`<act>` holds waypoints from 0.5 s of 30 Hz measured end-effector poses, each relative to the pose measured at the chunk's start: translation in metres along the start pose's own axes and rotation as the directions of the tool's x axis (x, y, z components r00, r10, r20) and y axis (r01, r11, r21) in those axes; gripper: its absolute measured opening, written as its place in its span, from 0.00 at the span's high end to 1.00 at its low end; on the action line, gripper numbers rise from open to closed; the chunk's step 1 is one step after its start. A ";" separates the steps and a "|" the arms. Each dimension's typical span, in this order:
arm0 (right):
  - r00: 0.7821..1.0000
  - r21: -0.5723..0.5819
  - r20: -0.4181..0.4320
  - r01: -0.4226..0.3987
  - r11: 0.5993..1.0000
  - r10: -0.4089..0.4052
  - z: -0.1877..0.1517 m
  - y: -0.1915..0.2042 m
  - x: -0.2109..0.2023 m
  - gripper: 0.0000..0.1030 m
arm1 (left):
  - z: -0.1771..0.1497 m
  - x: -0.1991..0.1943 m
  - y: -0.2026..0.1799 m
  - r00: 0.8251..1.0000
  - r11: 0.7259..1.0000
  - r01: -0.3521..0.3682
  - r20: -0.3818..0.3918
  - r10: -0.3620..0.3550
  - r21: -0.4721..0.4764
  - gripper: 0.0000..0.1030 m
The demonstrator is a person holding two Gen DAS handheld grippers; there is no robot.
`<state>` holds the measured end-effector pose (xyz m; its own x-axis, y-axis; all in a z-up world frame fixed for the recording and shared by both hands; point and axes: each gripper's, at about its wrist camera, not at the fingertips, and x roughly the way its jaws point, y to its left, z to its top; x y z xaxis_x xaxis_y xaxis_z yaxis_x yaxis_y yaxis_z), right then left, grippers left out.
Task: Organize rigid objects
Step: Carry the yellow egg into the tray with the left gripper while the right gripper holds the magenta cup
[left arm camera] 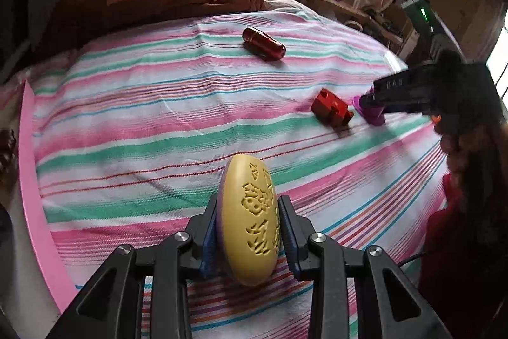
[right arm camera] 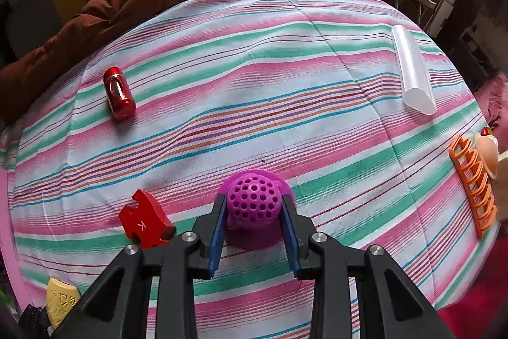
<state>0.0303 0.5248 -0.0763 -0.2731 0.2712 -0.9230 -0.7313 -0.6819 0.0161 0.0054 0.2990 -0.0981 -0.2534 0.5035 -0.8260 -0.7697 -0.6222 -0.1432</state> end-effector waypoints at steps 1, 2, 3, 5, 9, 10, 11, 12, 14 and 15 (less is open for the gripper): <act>1.000 0.001 -0.004 0.000 1.000 0.000 0.000 0.000 0.001 0.68 | 0.000 0.000 -0.003 1.000 1.000 -0.015 -0.002 0.015 0.019 0.66; 1.000 0.000 -0.006 0.001 1.000 -0.001 0.000 0.000 0.001 0.68 | -0.001 0.000 -0.006 0.999 0.998 -0.034 -0.003 0.034 0.044 0.66; 1.000 -0.001 -0.004 0.003 1.000 -0.003 -0.002 0.001 0.000 0.68 | -0.001 0.001 -0.009 0.999 0.997 -0.050 0.000 0.050 0.065 0.66; 1.000 -0.001 -0.004 0.004 1.000 -0.004 -0.002 0.002 0.000 0.68 | -0.002 0.001 -0.011 0.998 0.994 -0.069 0.005 0.069 0.084 0.66; 1.000 0.003 -0.001 0.011 1.000 -0.011 -0.001 0.000 0.000 0.68 | -0.003 -0.001 -0.010 0.997 0.994 -0.072 0.012 0.071 0.081 0.66; 1.000 0.002 0.000 0.011 1.000 -0.011 -0.001 0.000 0.000 0.68 | -0.004 -0.002 -0.011 0.997 0.993 -0.081 0.018 0.079 0.088 0.66; 1.000 0.000 0.001 0.014 1.000 -0.014 -0.002 0.001 0.000 0.68 | -0.005 -0.002 -0.012 0.996 0.992 -0.086 0.021 0.084 0.092 0.66; 1.000 -0.003 0.002 0.015 1.000 -0.015 -0.002 0.002 0.000 0.68 | -0.006 -0.003 -0.012 0.996 0.992 -0.088 0.024 0.086 0.095 0.66; 1.000 -0.008 0.003 0.017 1.000 -0.017 -0.003 0.003 -0.001 0.68 | -0.007 -0.006 -0.011 0.996 0.993 -0.088 0.023 0.087 0.082 0.67; 1.000 -0.009 0.004 0.018 1.000 -0.018 -0.004 0.003 -0.001 0.68 | -0.007 -0.007 -0.010 0.996 0.994 -0.087 0.022 0.085 0.072 0.67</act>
<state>0.0308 0.5197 -0.0763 -0.2621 0.2860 -0.9217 -0.7304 -0.6831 -0.0043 0.0194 0.2974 -0.0945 -0.3306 0.4615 -0.8233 -0.7849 -0.6188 -0.0316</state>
